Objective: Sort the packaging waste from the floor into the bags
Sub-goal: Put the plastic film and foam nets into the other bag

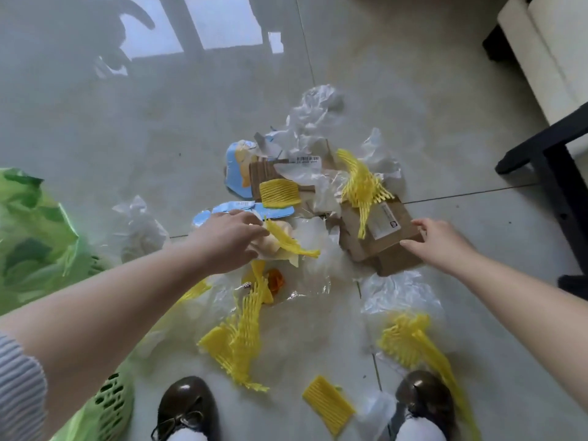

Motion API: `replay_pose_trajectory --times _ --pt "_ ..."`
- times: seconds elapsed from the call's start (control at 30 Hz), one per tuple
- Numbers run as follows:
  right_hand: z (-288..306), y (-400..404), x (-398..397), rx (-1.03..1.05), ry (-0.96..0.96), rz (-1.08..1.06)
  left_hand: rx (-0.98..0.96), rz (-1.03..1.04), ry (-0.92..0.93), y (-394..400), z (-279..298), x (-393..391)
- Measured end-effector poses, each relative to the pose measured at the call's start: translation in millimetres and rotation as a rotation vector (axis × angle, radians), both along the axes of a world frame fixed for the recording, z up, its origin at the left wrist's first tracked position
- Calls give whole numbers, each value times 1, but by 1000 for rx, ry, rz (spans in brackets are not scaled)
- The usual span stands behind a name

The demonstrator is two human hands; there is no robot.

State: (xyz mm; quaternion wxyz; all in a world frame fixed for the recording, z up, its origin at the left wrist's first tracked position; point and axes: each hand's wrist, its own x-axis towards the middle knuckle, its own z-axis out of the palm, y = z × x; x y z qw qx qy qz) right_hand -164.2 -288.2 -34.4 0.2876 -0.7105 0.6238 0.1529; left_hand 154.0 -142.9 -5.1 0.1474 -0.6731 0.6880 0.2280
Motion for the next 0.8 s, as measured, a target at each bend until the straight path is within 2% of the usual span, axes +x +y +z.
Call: replay_pose_trajectory --times 0.17,0.3,0.37,0.47,0.57,0.7,0.8 --pt "-38 -12 10 19 -11 -157 77 -129 -145 -5 -30 -6" --pt "-47 -20 21 -74 42 -195 -148 -125 -73 -9 -44 -6" --pt "-49 -21 26 -69 18 -226 -245 -64 22 -12 -45 -4" --pt "-47 -19 30 7 -138 -304 -291 24 95 -17 -42 -3" --pt "-39 -12 27 72 -270 -320 -266 153 133 -22 -39 -6" --pt "-23 -4 19 73 -356 -334 -270 342 215 -29 -39 -13" --pt "-9 2 12 63 -385 -364 -313 390 177 -35 -42 -13"
